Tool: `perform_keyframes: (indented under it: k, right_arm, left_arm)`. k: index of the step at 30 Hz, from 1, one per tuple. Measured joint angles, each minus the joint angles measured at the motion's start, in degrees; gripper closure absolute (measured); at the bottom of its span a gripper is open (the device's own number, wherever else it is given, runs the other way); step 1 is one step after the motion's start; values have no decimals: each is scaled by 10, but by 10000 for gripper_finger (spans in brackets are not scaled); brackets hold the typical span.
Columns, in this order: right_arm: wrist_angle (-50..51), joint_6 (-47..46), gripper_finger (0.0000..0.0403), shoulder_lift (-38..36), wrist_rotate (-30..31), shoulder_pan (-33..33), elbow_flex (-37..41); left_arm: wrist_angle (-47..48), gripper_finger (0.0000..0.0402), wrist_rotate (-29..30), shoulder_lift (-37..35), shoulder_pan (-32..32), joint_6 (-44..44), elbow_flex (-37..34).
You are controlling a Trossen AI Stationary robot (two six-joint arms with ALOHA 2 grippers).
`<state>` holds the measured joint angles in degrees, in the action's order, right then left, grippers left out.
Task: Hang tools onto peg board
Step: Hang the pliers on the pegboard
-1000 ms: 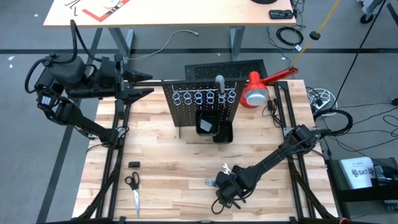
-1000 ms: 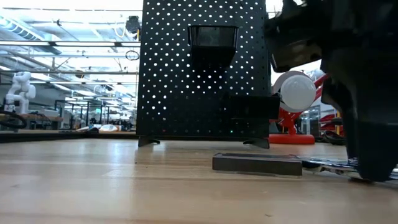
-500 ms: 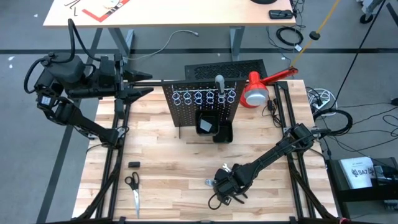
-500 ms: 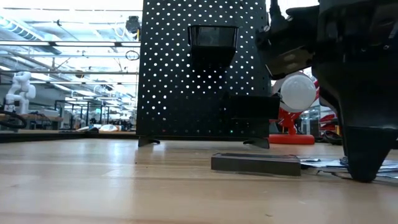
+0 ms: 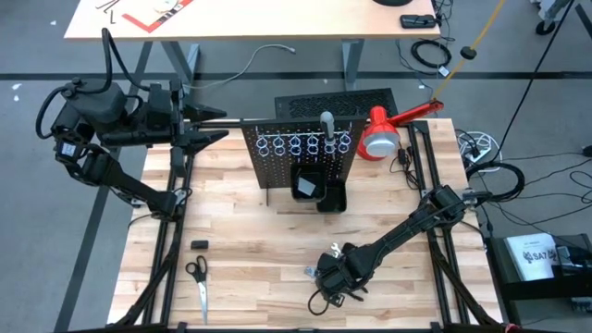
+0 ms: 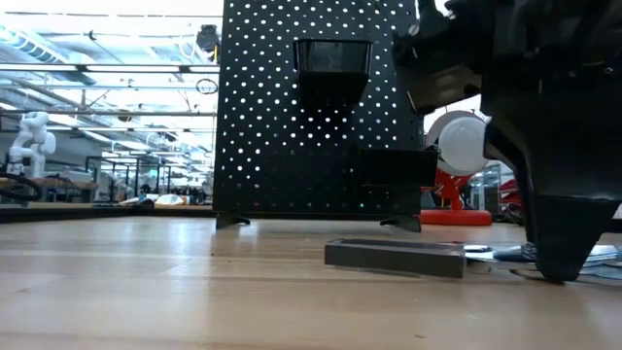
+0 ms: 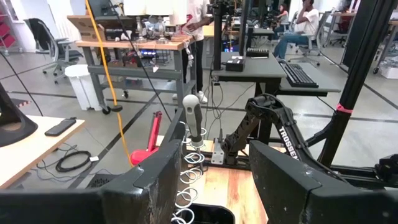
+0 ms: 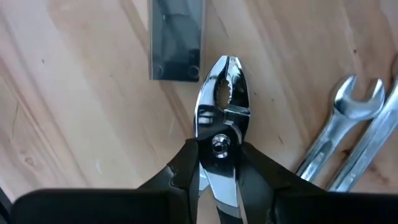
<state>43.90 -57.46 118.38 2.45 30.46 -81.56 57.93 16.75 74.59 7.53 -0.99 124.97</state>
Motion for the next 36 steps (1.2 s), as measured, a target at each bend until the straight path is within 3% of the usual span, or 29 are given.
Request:
perform_keyframes:
  k: [7, 18, 30, 36]
  right_arm:
    - [66, 43, 348, 3, 23, -3, -55]
    - [104, 87, 395, 3, 7, -4, -94]
    - [101, 99, 399, 2, -10, -4, -96]
    - [109, 129, 399, 2, 4, -2, -136]
  left_arm:
    - [0, 203, 0, 0, 0, 0, 0]
    - [-1, 203, 0, 0, 0, 0, 0]
    - [-6, 203, 0, 0, 0, 0, 0]
    - [-6, 203, 0, 0, 0, 0, 0]
